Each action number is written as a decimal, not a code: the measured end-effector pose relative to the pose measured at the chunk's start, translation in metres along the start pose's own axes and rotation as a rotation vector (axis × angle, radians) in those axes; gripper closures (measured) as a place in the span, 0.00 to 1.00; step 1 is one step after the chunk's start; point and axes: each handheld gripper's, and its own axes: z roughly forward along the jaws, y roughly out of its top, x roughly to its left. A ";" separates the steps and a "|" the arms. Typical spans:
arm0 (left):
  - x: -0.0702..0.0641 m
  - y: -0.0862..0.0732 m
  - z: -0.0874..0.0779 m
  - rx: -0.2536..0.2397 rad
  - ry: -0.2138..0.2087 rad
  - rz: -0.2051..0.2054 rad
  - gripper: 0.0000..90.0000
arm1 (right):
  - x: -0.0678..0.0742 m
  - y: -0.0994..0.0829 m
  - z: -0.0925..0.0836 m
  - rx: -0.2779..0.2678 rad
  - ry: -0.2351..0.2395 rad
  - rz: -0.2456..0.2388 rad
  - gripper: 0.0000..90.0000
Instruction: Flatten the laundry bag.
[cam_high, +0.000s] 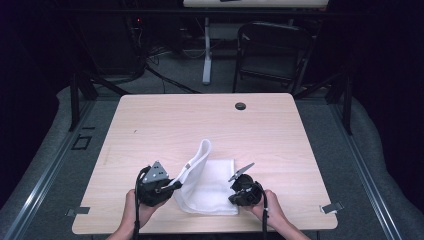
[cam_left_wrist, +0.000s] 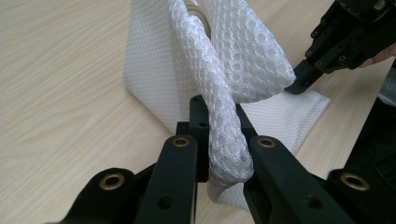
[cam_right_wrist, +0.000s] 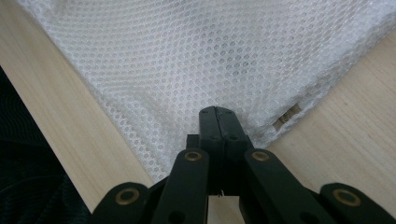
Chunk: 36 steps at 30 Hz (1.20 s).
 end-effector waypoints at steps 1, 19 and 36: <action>0.001 -0.001 -0.002 -0.002 0.002 -0.001 0.95 | 0.000 0.000 0.000 0.000 0.001 0.000 1.00; 0.014 -0.018 -0.017 0.055 0.056 -0.033 0.93 | 0.002 0.000 -0.001 0.012 -0.027 -0.021 1.00; 0.018 -0.024 -0.010 0.167 0.070 -0.058 0.92 | 0.004 0.000 -0.003 0.034 -0.070 -0.043 1.00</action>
